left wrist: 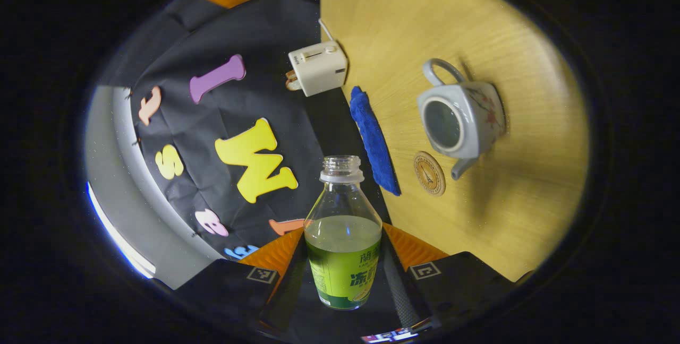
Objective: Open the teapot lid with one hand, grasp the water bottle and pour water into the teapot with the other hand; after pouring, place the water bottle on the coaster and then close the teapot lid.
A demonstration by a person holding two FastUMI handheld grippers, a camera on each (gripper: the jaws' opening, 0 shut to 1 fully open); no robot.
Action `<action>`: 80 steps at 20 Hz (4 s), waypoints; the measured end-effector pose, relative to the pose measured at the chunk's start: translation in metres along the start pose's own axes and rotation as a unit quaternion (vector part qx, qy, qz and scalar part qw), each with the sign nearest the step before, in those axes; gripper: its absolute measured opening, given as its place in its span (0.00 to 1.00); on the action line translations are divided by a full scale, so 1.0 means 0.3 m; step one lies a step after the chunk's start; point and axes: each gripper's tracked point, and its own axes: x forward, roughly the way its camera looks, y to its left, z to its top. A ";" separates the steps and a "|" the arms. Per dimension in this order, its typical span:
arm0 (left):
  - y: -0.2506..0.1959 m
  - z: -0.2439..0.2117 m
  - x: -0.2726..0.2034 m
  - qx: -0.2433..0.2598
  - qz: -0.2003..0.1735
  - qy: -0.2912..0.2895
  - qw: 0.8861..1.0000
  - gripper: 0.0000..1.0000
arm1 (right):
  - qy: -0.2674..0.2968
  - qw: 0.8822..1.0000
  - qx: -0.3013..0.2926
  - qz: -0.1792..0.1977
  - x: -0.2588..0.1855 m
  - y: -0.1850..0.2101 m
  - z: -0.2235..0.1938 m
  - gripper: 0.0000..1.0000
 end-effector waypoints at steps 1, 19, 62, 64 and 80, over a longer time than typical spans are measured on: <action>-0.006 -0.001 0.004 -0.050 -0.010 -0.004 0.999 0.75 | -0.001 1.000 0.001 -0.003 0.000 -0.007 0.005 0.00; 0.077 -0.076 0.287 -0.750 -0.024 -0.069 0.657 0.77 | 0.006 1.000 0.000 -0.013 0.021 -0.013 -0.020 0.00; 0.216 -0.424 -0.199 -0.762 0.020 -0.111 0.638 0.93 | 0.049 0.987 0.018 0.149 0.029 0.490 -0.166 0.01; 0.190 -0.447 -0.228 -0.761 0.026 -0.106 0.639 0.93 | 0.048 0.983 0.025 0.176 0.026 0.549 -0.169 0.00; 0.123 -0.500 -0.219 -0.770 -0.017 -0.105 0.629 0.93 | 0.089 0.980 0.000 0.180 0.143 0.729 -0.324 0.02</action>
